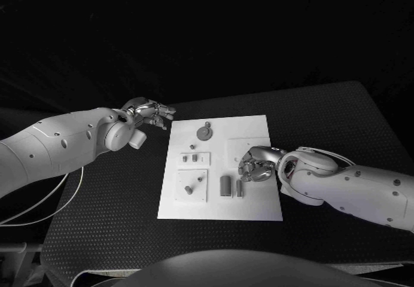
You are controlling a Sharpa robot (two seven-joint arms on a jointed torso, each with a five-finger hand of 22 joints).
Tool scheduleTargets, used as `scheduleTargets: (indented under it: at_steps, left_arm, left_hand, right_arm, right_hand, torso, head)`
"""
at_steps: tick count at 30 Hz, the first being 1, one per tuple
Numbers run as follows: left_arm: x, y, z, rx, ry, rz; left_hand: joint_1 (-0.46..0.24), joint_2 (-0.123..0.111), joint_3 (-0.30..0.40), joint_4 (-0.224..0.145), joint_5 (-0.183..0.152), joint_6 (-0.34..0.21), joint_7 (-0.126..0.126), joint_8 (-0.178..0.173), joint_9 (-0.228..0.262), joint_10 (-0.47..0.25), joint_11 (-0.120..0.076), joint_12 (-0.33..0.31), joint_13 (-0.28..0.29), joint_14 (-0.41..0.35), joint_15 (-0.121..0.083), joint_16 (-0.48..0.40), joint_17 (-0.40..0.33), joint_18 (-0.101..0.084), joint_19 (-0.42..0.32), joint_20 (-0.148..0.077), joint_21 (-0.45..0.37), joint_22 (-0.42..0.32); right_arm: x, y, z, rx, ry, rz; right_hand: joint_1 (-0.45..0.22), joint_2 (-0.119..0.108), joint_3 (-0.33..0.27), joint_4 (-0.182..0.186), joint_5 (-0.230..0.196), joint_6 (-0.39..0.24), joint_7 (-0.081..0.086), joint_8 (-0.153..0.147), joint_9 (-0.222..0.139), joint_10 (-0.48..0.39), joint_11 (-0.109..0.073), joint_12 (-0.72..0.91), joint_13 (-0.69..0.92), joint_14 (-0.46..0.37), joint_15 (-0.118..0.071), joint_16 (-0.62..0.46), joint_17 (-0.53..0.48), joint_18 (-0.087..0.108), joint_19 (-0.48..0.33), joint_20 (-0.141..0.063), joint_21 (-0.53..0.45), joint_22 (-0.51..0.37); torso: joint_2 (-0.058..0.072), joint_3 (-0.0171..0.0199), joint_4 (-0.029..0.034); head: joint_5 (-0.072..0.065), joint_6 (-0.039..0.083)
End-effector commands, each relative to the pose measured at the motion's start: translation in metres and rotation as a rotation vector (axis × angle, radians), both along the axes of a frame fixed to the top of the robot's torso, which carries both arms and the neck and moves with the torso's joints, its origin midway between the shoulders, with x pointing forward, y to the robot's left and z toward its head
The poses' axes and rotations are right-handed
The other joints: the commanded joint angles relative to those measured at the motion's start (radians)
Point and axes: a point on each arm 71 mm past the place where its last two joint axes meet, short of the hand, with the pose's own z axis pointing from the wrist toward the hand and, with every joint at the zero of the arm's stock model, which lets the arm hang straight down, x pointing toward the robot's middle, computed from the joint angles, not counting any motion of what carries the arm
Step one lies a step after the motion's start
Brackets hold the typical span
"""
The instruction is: Assemble the parts on the task board
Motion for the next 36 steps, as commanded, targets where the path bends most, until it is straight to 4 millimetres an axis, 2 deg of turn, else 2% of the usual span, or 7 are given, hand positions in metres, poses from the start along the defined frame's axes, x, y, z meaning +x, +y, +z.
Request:
scheduleTargets:
  at_steps: [1,7,8,9,22,25,36]
  left_arm:
    - [0.0,-0.0019,0.0009,-0.005,-0.002,-0.016]
    - [-0.0003,-0.0011,0.0009,-0.004,-0.002,-0.015]
    - [-0.0002,-0.0013,0.0009,-0.004,-0.002,-0.016]
    - [-0.0002,-0.0013,0.0009,-0.004,-0.002,-0.016]
    - [-0.0001,-0.0021,0.0008,-0.005,-0.001,-0.019]
    - [-0.0001,-0.0023,0.0007,-0.005,-0.001,-0.019]
    - [-0.0002,-0.0022,0.0007,-0.005,0.0,-0.019]
  left_hand:
    - [-0.01,0.003,0.007,0.0,-0.004,-0.004,0.005,0.004,-0.001,-0.008,-0.001,-0.002,0.002,0.008,-0.001,-0.005,0.001,0.014,0.008,-0.001,-0.006,0.001]
    - [-0.01,0.003,0.007,-0.001,-0.004,-0.004,0.005,0.004,-0.001,-0.008,-0.001,-0.002,0.002,0.008,-0.001,-0.005,0.001,0.014,0.008,-0.001,-0.006,0.002]
    - [-0.01,0.003,0.007,-0.001,-0.004,-0.004,0.005,0.004,-0.001,-0.008,-0.001,-0.002,0.002,0.008,-0.001,-0.005,0.002,0.014,0.008,-0.001,-0.006,0.002]
    - [-0.01,0.003,0.007,-0.001,-0.004,-0.004,0.005,0.004,-0.001,-0.008,-0.001,-0.002,0.002,0.008,-0.001,-0.005,0.002,0.014,0.008,-0.001,-0.006,0.002]
    - [-0.01,0.003,0.007,-0.001,-0.004,-0.004,0.005,0.005,-0.001,-0.007,-0.001,-0.002,0.002,0.008,-0.001,-0.005,0.002,0.014,0.008,-0.001,-0.006,0.002]
    - [-0.01,0.003,0.007,0.0,-0.004,-0.004,0.005,0.005,-0.001,-0.007,-0.001,-0.002,0.002,0.008,-0.001,-0.005,0.002,0.014,0.008,-0.001,-0.006,0.002]
    - [-0.011,0.003,0.007,0.0,-0.004,-0.004,0.005,0.005,-0.001,-0.007,-0.001,-0.002,0.002,0.008,-0.001,-0.005,0.002,0.014,0.009,-0.001,-0.006,0.002]
  right_arm:
    - [0.0,0.0009,0.005,0.079,-0.012,0.006]
    - [-0.0003,0.0001,0.0085,0.15,0.008,0.014]
    - [-0.0002,0.0,0.0093,0.175,0.012,0.01]
    - [-0.0001,-0.0001,0.0101,0.199,0.015,0.008]
    - [0.0012,-0.0022,0.011,0.298,0.069,-0.006]
    - [0.001,-0.0021,0.0105,0.302,0.079,-0.009]
    - [0.0019,-0.006,0.0062,0.171,0.057,0.004]
  right_hand:
    - [0.005,-0.014,-0.018,0.017,0.039,-0.065,0.034,-0.026,-0.013,-0.032,0.015,-0.016,-0.005,-0.024,0.019,-0.016,-0.004,0.013,-0.016,0.014,-0.014,-0.002]
    - [0.072,0.002,-0.092,0.065,0.011,-0.101,0.053,-0.041,-0.032,-0.096,0.035,-0.092,-0.075,-0.091,0.039,-0.072,-0.028,0.013,-0.078,0.052,-0.06,-0.012]
    - [0.096,0.055,-0.256,0.053,-0.461,-0.095,0.05,-0.026,-0.015,-0.076,0.037,-0.093,-0.086,-0.071,0.037,-0.062,-0.027,0.026,-0.02,0.042,-0.017,0.003]
    - [0.121,0.045,-0.232,0.053,-0.605,-0.103,0.054,-0.032,-0.021,-0.098,0.036,-0.12,-0.109,-0.093,0.032,-0.083,-0.036,0.017,-0.097,0.058,-0.074,-0.016]
    - [0.165,0.081,-0.012,-0.091,-0.61,-0.099,0.069,-0.028,-0.055,-0.166,0.054,-0.238,-0.272,-0.163,0.06,-0.242,-0.104,0.011,-0.186,0.123,-0.187,-0.069]
    - [0.164,0.1,0.143,-0.196,-0.99,-0.096,0.08,-0.02,-0.057,-0.168,0.061,-0.229,-0.3,-0.164,0.06,-0.25,-0.099,0.012,-0.184,0.142,-0.197,-0.073]
    - [-0.026,0.027,0.075,-0.122,-1.181,-0.093,0.065,0.008,-0.052,-0.169,0.049,-0.172,-0.335,-0.141,0.057,-0.245,-0.077,0.029,-0.16,0.136,-0.173,-0.047]
  torso:
    - [0.0,0.0002,-0.0008]
    - [0.0,0.0008,-0.001]
    - [0.0,0.0008,-0.0008]
    - [0.0,0.0007,-0.0006]
    - [0.0,0.0014,-0.0006]
    - [0.0,0.0013,-0.0002]
    - [0.0,0.0006,-0.0003]
  head:
    - [0.002,0.0]
    - [0.003,0.0]
    - [0.002,0.0]
    - [0.002,0.0]
    - [0.002,0.0]
    - [0.001,0.0]
    - [0.002,0.0]
